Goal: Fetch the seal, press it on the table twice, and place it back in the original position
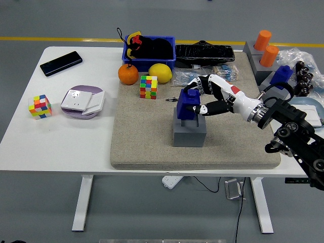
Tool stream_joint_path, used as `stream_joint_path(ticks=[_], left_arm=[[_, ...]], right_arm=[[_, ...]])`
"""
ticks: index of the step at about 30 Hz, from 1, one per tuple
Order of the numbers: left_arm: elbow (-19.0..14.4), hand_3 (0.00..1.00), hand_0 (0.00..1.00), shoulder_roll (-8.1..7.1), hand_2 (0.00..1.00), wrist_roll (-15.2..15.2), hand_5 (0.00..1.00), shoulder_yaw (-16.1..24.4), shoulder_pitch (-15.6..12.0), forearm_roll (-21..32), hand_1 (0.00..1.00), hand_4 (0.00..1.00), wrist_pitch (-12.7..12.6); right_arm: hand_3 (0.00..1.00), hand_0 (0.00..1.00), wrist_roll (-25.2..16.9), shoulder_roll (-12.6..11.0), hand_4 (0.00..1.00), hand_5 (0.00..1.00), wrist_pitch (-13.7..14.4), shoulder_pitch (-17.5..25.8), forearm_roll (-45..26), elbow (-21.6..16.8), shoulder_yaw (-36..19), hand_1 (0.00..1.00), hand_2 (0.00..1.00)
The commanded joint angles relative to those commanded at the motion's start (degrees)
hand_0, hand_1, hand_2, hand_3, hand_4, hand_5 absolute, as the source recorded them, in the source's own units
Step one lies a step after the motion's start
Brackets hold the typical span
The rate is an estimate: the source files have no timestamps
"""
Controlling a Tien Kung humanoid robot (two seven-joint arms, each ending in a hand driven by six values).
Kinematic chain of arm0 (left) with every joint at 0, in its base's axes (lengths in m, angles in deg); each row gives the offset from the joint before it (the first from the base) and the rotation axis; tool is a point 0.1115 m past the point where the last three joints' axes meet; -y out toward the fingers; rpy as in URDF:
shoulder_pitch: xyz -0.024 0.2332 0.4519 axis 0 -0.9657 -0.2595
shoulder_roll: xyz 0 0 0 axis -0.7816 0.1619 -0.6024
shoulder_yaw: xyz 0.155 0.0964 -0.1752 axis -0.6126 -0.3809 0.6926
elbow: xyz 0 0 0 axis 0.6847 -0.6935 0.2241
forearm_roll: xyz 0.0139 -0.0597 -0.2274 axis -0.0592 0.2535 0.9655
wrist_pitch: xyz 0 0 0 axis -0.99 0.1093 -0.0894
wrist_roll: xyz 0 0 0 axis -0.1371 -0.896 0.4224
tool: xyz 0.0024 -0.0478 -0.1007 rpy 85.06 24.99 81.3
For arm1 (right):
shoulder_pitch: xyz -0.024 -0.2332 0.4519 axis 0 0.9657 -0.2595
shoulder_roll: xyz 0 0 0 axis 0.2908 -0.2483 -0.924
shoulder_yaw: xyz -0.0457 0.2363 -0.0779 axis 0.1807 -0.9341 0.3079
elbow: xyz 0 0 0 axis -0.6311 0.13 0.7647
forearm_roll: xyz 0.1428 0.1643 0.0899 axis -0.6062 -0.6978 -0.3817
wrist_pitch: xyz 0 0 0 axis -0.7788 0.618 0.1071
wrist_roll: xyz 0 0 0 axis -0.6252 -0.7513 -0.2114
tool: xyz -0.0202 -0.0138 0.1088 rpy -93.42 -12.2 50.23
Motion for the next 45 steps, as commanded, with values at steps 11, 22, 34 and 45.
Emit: stream_joint_path(ticks=[11,22,34,45], left_arm=[[-0.01,0.751,0.725,0.25,0.683,0.00,0.248,-0.03,0.03,-0.17,0.696,0.708,0.09],[-0.03,0.752,0.724,0.18,0.684,0.19,0.248,-0.17,0.16,-0.02,0.696,0.708,-0.04],[-0.02,0.752,0.724,0.28,0.684,0.20,0.248,-0.20,0.09,0.02,0.696,0.708,-0.03],[0.00,0.752,0.724,0.30,0.684,0.20,0.248,-0.19,0.17,-0.01,0.696,0.708,-0.03]], right_arm=[[0.505,0.570,-0.05,0.21,0.723,0.002,-0.34,-0.24,0.42,1.23,1.12,0.435,0.446],[0.504,0.573,-0.34,-0.32,0.728,0.002,-0.16,-0.57,1.87,2.18,1.99,0.437,0.445],[0.503,0.571,-0.64,-0.49,0.733,0.002,0.01,-0.73,3.01,2.75,2.30,0.437,0.444],[0.501,0.571,-0.97,-0.37,0.735,0.002,0.24,-0.72,3.68,3.08,2.48,0.438,0.446]])
